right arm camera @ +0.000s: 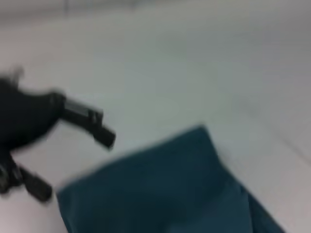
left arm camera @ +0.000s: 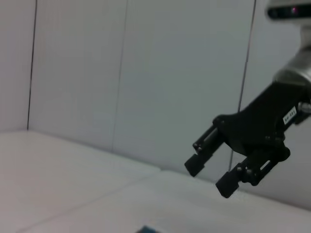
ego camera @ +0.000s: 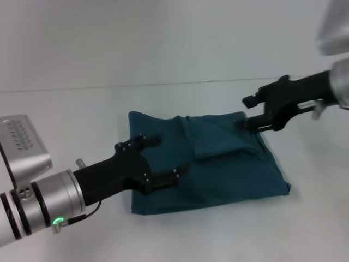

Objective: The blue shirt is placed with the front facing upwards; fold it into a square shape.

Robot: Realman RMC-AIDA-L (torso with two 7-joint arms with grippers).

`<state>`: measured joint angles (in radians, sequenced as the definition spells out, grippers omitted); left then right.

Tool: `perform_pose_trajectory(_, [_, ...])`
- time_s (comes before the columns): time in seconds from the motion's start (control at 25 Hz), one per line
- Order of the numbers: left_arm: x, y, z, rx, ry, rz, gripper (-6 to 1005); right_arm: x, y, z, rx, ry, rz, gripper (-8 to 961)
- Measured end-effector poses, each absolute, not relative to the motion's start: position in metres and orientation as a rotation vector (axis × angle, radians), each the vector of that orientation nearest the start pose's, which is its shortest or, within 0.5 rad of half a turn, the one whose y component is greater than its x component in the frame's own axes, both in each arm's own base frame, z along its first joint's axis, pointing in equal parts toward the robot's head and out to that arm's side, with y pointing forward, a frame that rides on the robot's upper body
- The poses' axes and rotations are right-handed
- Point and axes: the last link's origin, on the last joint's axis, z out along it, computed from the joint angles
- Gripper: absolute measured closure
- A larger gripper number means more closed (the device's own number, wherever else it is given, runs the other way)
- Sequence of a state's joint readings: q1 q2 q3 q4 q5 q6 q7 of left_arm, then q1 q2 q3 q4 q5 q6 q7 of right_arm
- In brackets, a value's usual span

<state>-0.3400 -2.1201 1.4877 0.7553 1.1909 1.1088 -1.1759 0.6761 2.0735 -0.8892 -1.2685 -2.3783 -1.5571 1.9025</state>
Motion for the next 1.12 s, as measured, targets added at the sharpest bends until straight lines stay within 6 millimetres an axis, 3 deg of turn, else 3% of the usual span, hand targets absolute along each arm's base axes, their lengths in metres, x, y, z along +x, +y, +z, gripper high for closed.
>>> perform_pose_trajectory(0.16, [-0.216,0.323,-0.065,-2.569,-0.512,-0.853,54,0.157,0.400,0.039,-2.698,0.309,-0.283,417])
perform_pose_trajectory(0.24, [-0.217,0.324,-0.064,-2.565,-0.518,-0.855,54,0.148,0.403,0.015,-2.669,0.200,-0.416,340])
perform_pose_trajectory(0.32, [-0.218,0.324,-0.063,-2.558,-0.524,-0.858,54,0.145,0.403,0.008,-2.659,0.169,-0.443,262])
perform_pose_trajectory(0.68, [-0.221,0.324,-0.064,-2.548,-0.554,-0.855,53,0.148,0.397,-0.040,-2.594,-0.014,-0.614,264])
perform_pose_trajectory(0.92, [-0.221,0.324,-0.065,-2.551,-0.556,-0.851,53,0.154,0.397,-0.054,-2.591,-0.018,-0.635,265])
perform_pose_trajectory(1.12, [-0.222,0.324,-0.065,-2.545,-0.561,-0.850,53,0.158,0.408,-0.056,-2.514,0.057,-0.582,267])
